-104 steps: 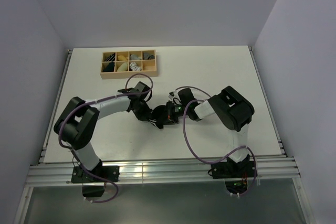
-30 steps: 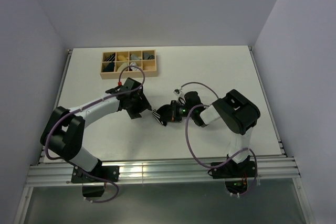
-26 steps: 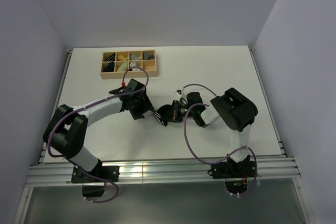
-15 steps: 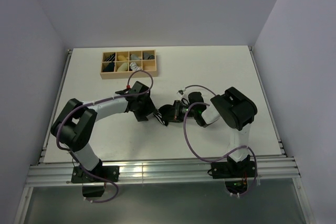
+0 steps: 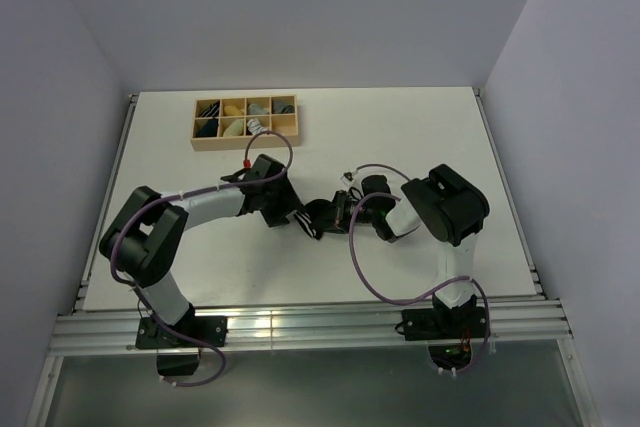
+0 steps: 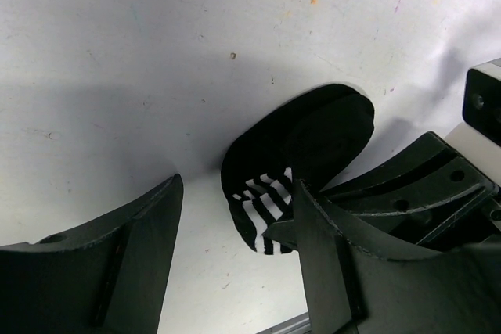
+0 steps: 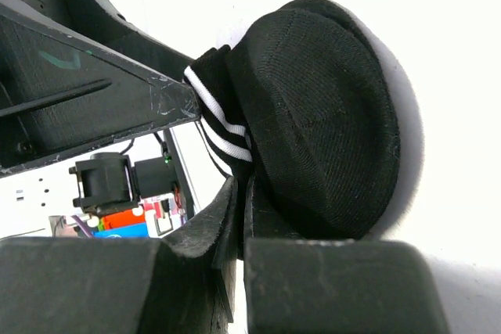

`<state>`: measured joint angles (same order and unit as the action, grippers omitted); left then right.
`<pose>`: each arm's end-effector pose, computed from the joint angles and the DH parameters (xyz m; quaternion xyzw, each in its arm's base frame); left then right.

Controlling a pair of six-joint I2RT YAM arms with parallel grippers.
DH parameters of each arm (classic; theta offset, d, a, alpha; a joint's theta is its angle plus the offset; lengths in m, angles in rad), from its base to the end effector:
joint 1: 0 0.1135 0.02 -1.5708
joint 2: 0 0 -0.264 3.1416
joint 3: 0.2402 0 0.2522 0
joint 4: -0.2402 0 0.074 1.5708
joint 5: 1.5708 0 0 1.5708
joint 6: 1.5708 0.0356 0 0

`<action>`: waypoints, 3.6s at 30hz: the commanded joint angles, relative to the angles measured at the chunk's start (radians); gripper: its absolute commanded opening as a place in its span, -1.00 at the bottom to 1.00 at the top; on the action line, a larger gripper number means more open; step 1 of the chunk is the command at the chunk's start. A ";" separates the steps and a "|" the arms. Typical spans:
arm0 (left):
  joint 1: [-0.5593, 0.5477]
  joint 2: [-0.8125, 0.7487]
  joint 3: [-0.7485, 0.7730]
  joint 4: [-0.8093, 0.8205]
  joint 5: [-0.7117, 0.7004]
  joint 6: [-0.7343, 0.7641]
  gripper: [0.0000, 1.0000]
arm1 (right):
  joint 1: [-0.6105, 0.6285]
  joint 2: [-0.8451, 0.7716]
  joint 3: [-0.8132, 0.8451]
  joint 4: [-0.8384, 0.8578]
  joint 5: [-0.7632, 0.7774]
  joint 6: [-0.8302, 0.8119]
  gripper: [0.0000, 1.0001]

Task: Roll the socks
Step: Roll the sock at the center of the board.

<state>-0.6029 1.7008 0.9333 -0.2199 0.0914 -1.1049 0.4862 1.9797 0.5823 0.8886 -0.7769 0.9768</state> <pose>0.2720 -0.1912 0.1570 -0.2249 0.9300 -0.2453 0.1558 0.2652 0.1684 0.0764 0.0078 0.8207 0.5561 0.1306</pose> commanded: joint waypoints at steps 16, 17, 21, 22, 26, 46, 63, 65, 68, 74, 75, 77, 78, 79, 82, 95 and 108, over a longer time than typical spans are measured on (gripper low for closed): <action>-0.035 0.141 0.113 -0.085 -0.024 0.043 -0.80 | -0.014 -0.005 -0.024 -0.229 0.134 -0.148 -0.68; -0.038 0.148 0.127 -0.120 -0.031 0.051 -0.87 | -0.014 -0.021 -0.025 -0.247 0.148 -0.168 -0.60; -0.057 0.180 0.217 -0.229 -0.073 0.092 -0.99 | -0.005 -0.151 -0.019 -0.394 0.249 -0.304 -0.22; -0.060 0.184 0.234 -0.258 -0.084 0.097 -0.99 | -0.005 -0.177 -0.021 -0.416 0.270 -0.323 -0.18; -0.083 0.220 0.350 -0.398 -0.154 0.123 -0.99 | 0.041 -0.327 -0.016 -0.546 0.444 -0.417 -0.07; -0.098 0.269 0.437 -0.533 -0.125 0.148 -0.99 | 0.537 -0.441 0.152 -0.666 1.064 -0.776 0.04; -0.098 0.267 0.383 -0.500 -0.101 0.157 -0.99 | 0.603 -0.274 0.183 -0.659 1.266 -0.808 0.00; -0.098 0.267 0.378 -0.496 -0.084 0.158 -0.99 | 0.603 -0.291 0.175 -0.655 1.268 -0.808 -0.01; -0.098 0.264 0.371 -0.493 -0.081 0.165 -0.99 | 0.603 -0.276 0.186 -0.677 1.274 -0.805 -0.01; -0.097 0.254 0.360 -0.483 -0.074 0.172 -0.99 | 0.604 -0.216 0.192 -0.698 1.260 -0.782 -0.20; -0.095 0.246 0.355 -0.478 -0.073 0.172 -0.99 | 0.603 -0.214 0.183 -0.697 1.256 -0.780 -0.27; -0.095 0.234 0.349 -0.457 -0.070 0.168 -0.96 | 0.603 -0.216 0.172 -0.694 1.242 -0.774 -0.62; -0.094 0.218 0.337 -0.449 -0.070 0.165 -0.91 | 0.603 -0.228 0.168 -0.692 1.217 -0.773 -0.75; -0.094 0.209 0.329 -0.438 -0.071 0.157 -0.78 | 0.603 -0.237 0.162 -0.695 1.197 -0.768 -0.97; -0.083 0.149 0.283 -0.391 -0.084 0.133 -0.38 | 0.598 -0.271 0.165 -0.718 1.092 -0.741 -1.00; 0.031 -0.213 -0.002 -0.230 -0.137 -0.012 0.49 | 0.350 -0.242 0.137 -0.577 0.406 -0.465 -1.00; -0.005 -0.191 -0.099 -0.118 -0.059 -0.033 0.38 | 0.172 0.002 0.123 -0.314 0.061 -0.172 -1.00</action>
<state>-0.5941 1.4933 0.8375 -0.3927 0.0189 -1.1221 0.6712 1.9148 0.7395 0.5716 -0.6590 0.7307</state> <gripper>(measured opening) 0.698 0.116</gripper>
